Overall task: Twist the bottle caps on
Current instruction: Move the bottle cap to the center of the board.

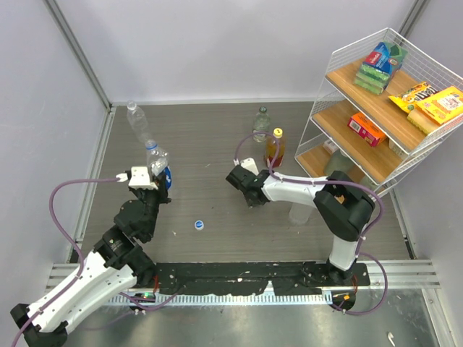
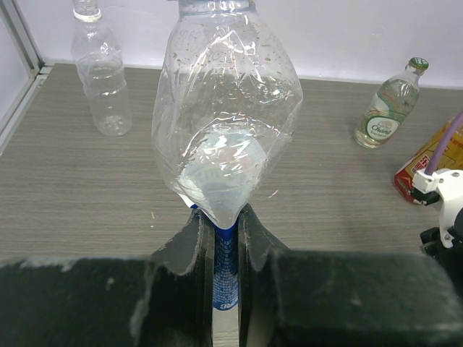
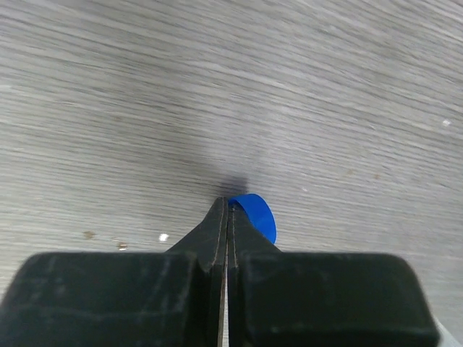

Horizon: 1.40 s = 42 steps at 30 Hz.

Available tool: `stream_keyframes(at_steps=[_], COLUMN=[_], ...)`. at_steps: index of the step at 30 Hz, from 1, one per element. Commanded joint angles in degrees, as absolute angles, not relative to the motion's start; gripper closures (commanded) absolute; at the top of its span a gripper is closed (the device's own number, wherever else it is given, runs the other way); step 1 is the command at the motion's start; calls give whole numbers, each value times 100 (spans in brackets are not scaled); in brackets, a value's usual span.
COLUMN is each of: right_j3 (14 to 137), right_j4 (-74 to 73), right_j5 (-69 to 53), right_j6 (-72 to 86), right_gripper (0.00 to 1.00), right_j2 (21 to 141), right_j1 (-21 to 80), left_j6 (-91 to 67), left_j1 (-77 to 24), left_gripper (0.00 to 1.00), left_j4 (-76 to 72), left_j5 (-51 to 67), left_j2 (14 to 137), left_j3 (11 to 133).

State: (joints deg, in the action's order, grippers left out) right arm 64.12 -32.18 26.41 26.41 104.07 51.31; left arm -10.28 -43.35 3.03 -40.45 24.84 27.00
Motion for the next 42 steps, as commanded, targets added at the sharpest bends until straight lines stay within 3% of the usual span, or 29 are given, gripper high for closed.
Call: stream_keyframes(at_steps=[1, 11, 17, 20, 22, 25, 30, 42], right_j3=[6205, 6496, 6021, 6108, 6275, 6250, 6371, 6855], right_j4=[-2173, -783, 1202, 680, -216, -720, -1098, -1432], right_j5=[1066, -1088, -3030, -2630, -1664, -592, -361, 272], right_j6=[2628, 2583, 3627, 3525, 3104, 2831, 2452, 2470], right_gripper=[99, 99, 99, 99, 99, 84, 65, 63], right_j2=[10433, 10451, 10204, 10274, 10248, 10038, 10212, 10608], right_j1=[5150, 5432, 5414, 5414, 5423, 5423, 5493, 5766], left_j6=[-1090, -1160, -1169, -1169, -1169, -1169, -1169, -1187], left_j1=[-4298, -4298, -4298, -4298, -4298, -4298, -4298, -4298], left_gripper=[100, 100, 100, 100, 100, 100, 100, 100], left_j4=[149, 193, 158, 167, 176, 167, 141, 158], left_j5=[-3999, -3973, -3955, -3981, -3981, -3964, -3946, -3885], left_j2=[2400, 2224, 2171, 2197, 2215, 2232, 2267, 2268], left_j3=[2777, 2777, 2742, 2742, 2751, 2733, 2725, 2716])
